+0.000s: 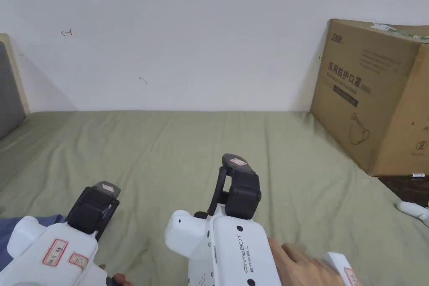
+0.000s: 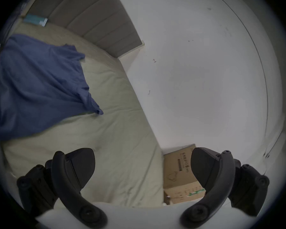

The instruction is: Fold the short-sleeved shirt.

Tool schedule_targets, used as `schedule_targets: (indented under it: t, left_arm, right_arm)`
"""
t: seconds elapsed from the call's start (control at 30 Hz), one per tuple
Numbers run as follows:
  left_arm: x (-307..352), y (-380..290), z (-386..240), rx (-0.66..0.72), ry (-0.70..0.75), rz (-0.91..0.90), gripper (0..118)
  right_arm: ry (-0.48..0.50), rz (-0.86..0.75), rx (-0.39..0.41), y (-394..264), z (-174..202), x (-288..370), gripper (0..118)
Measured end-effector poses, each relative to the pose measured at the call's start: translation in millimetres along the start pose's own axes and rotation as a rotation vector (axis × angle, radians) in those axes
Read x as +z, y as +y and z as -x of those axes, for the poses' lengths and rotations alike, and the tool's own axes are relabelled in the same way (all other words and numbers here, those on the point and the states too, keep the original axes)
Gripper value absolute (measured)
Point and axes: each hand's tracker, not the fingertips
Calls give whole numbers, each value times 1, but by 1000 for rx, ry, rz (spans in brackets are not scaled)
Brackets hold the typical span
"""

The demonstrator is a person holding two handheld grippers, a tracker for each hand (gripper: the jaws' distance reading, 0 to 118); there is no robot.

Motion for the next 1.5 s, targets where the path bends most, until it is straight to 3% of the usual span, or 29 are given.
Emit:
schedule_targets:
  t: [0.07, 0.13, 0.2, 0.3, 0.37, 0.4, 0.47, 0.57, 0.63, 0.8, 0.87, 0.9, 0.97, 1.1, 1.27, 1.5]
  left_arm:
    - [4, 5, -22, -122, -27, -48, 116]
    - [10, 10, -49, -305, -43, -94, 116]
    - [17, 7, -82, -613, -41, -165, 116]
    - [24, -14, -113, -1094, -31, -243, 117]
    - [25, -30, -120, -1275, 18, -306, 117]
    - [26, -36, -119, -1277, 50, -341, 117]
    - [26, -33, -111, -1161, 13, -315, 117]
    - [23, -20, -108, -1004, -33, -206, 117]
    - [24, -13, -105, -995, -37, -223, 117]
    - [30, -9, -109, -1032, -49, -169, 115]
    - [30, -15, -109, -1092, -45, -182, 99]
    - [31, -19, -108, -1137, -58, -200, 67]
    - [29, -27, -107, -1183, -44, -208, 5]
    - [24, -26, -103, -1129, -63, -154, 1]
    - [19, -19, -100, -1067, -47, -132, 0]
    - [33, 11, -90, -1040, 26, -187, 0]
  right_arm:
    - [-32, 10, -170, -1, -17, -6, 118]
    - [-32, 74, -453, -1, -44, -12, 118]
    - [-37, 125, -816, -14, -75, -14, 118]
    - [-21, 205, -1258, -49, -94, -18, 118]
    - [-54, 274, -1394, -74, -90, -20, 118]
    - [-58, 284, -1424, -87, -85, -19, 118]
    - [-8, 169, -1425, -93, -79, -10, 118]
    - [-108, 192, -1201, -73, -79, -4, 118]
    - [-159, 164, -1133, -66, -80, -3, 118]
    - [-150, 246, -1157, -61, -85, -5, 117]
    - [-139, 219, -1170, -65, -83, -3, 109]
    - [-152, 225, -1155, -62, -81, -3, 84]
    - [-215, 263, -1089, -61, -78, -5, 6]
    - [-158, 247, -1161, -71, -88, -5, 3]
    - [-180, 267, -1120, -71, -88, -8, 3]
    - [-33, 169, -1152, -43, -85, -15, 3]
